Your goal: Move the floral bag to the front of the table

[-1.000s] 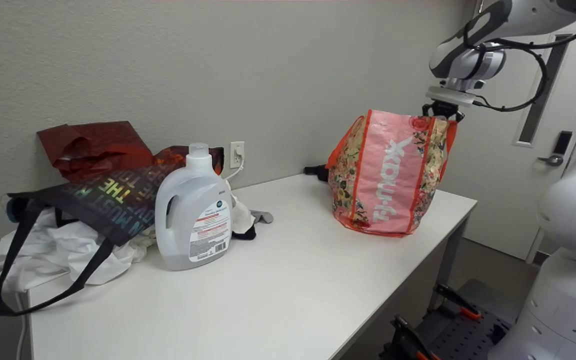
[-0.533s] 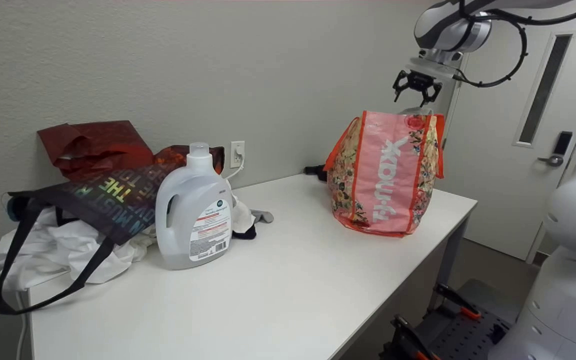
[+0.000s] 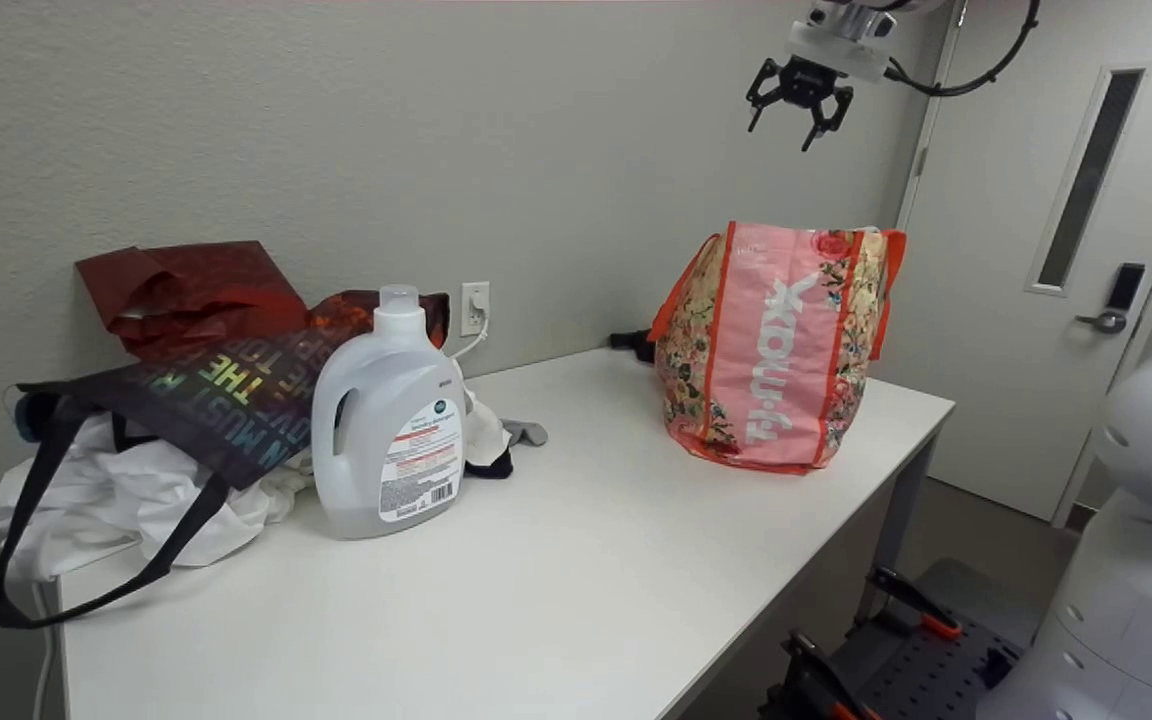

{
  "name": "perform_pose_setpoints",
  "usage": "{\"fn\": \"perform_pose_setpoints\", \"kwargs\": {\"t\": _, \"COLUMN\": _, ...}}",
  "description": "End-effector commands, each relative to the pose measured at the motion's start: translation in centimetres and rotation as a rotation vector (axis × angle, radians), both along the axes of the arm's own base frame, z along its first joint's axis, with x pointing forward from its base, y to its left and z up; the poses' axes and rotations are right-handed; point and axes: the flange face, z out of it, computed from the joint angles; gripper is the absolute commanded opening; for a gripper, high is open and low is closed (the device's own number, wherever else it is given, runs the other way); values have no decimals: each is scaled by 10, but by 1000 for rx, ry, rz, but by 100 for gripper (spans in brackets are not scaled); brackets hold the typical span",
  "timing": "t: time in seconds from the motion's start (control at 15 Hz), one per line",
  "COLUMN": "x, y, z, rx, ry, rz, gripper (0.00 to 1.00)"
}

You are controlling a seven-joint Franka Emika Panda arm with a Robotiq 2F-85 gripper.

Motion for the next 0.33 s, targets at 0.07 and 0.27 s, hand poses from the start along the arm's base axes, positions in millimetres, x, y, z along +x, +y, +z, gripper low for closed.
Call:
{"fn": "perform_pose_setpoints", "kwargs": {"t": 0.07, "x": 18, "y": 38, "z": 25, "rx": -21, "ry": 19, "rz": 48, "gripper": 100}}
{"fn": "perform_pose_setpoints", "kwargs": {"t": 0.27, "x": 27, "y": 53, "z": 26, "rx": -29, "ry": 33, "rz": 73, "gripper": 100}}
